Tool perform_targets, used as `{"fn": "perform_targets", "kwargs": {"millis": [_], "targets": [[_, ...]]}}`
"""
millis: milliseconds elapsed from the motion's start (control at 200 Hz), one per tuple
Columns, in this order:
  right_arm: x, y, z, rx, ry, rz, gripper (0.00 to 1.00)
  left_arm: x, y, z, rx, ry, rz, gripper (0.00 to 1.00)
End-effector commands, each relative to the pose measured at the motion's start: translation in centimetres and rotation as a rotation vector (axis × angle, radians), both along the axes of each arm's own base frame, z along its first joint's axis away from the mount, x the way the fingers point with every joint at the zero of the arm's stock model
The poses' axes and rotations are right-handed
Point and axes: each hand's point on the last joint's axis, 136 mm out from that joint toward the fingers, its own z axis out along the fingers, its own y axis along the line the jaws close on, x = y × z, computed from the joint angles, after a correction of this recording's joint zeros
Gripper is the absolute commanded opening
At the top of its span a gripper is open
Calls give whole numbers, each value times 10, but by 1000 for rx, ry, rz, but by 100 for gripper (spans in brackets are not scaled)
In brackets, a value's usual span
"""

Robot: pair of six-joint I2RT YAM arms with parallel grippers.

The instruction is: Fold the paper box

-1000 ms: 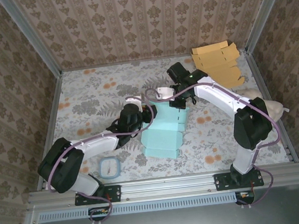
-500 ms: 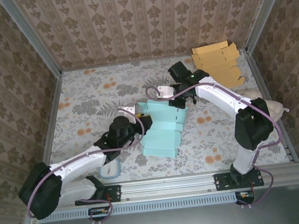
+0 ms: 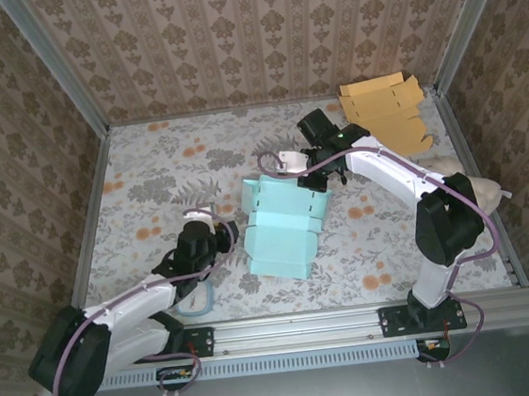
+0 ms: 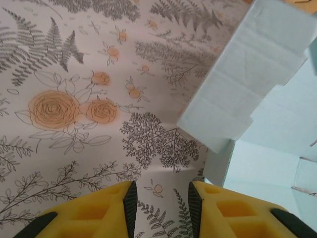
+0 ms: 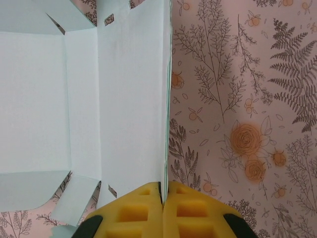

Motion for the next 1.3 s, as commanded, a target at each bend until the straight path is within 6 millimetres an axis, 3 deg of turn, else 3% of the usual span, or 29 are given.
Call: {"fn": "perform_targets", "kwargs": {"millis": [0, 260, 390, 515, 655, 850, 1020, 1160, 1295], "targets": [[-5, 4, 8, 53, 4, -8, 0, 6, -23, 8, -26, -19, -56, 36], [-7, 6, 2, 72, 20, -7, 0, 11, -92, 22, 61, -113, -197, 35], [-8, 4, -1, 95, 34, -12, 0, 16, -117, 18, 63, -132, -250, 35], [-6, 2, -2, 122, 42, -20, 0, 16, -132, 13, 24, -133, -296, 35], [-4, -2, -2, 130, 45, -30, 0, 10, -136, 15, -33, -144, -327, 35], [7, -9, 1, 108, -41, -61, 0, -11, -105, 45, -48, -238, -320, 36], [14, -11, 21, 79, -213, -52, 0, -18, -36, 68, 59, -352, -135, 40], [11, -3, 26, 5, -376, 14, 0, -17, 22, 65, 60, -359, 44, 48], [7, 7, 27, -57, -523, 84, 0, -13, 52, 56, 1, -321, 98, 52]]}}
